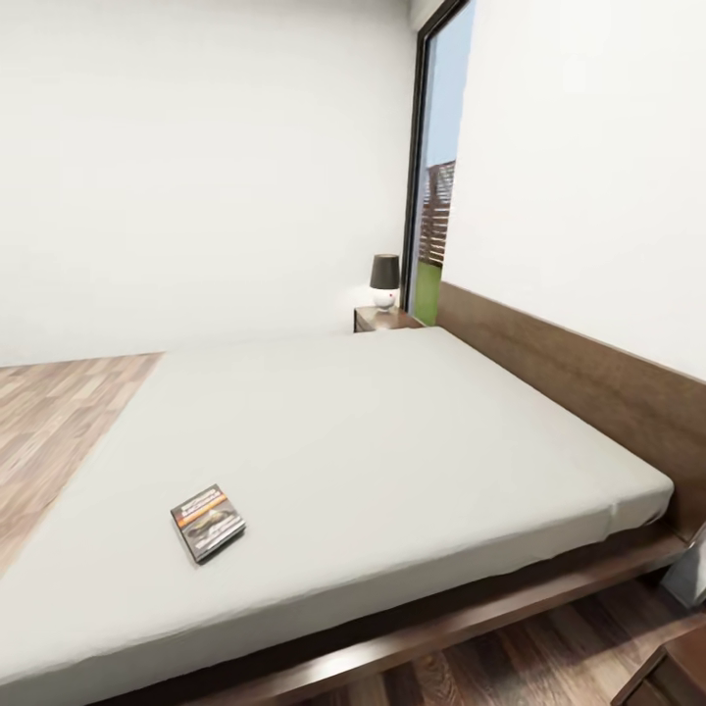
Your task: In the bedroom, move the book from the bed onto either nightstand, and place the two sandals side by side next to the bed.
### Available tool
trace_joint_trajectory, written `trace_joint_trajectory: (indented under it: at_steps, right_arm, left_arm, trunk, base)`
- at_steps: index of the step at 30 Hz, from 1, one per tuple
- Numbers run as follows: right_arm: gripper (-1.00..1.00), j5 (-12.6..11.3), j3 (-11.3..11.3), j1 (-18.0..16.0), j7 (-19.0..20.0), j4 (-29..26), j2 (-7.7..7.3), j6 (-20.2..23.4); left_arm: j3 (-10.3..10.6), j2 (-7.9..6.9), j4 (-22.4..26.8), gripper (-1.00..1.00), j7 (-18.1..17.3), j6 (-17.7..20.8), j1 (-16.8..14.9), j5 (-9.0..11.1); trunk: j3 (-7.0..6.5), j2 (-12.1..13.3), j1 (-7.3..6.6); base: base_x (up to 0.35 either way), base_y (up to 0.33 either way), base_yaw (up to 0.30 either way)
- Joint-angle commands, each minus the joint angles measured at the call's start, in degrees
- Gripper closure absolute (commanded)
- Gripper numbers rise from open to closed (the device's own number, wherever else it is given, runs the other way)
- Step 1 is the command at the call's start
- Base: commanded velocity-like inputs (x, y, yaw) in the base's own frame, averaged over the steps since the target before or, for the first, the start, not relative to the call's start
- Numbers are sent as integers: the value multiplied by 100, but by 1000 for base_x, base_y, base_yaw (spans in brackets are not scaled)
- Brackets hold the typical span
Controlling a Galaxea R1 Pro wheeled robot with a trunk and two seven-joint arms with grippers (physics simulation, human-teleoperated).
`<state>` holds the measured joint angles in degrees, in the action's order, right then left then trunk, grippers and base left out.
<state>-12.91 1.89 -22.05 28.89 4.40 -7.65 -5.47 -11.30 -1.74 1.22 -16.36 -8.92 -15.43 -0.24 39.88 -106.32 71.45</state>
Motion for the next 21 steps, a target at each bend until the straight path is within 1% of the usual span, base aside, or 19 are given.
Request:
trace_joint_trajectory:
  at_steps: [1, 4, 7, 21]
  right_arm:
    - [-100, -45, 22, -10, 29, 26, 0, -34]
    - [-100, -45, 22, -10, 29, 26, 0, -34]
    - [-100, -45, 22, -10, 29, 26, 0, -34]
    - [-100, -50, 22, -10, 29, 26, 0, -36]
  left_arm:
    - [-31, -2, -8, -100, -25, -14, -4, -3]
    - [-31, -2, -8, -100, -25, -13, -4, -3]
    - [-31, -2, -8, -100, -25, -12, -4, -4]
    - [-31, -2, -8, -100, -25, -13, -4, -6]
  trunk:
    - [6, -3, 1]
    - [6, -3, 1]
    - [6, -3, 1]
    - [6, -3, 1]
  base:
    - [133, -121, 0]
    - [63, -57, 0]
    - [12, -11, 143]
    - [1, -1, 274]
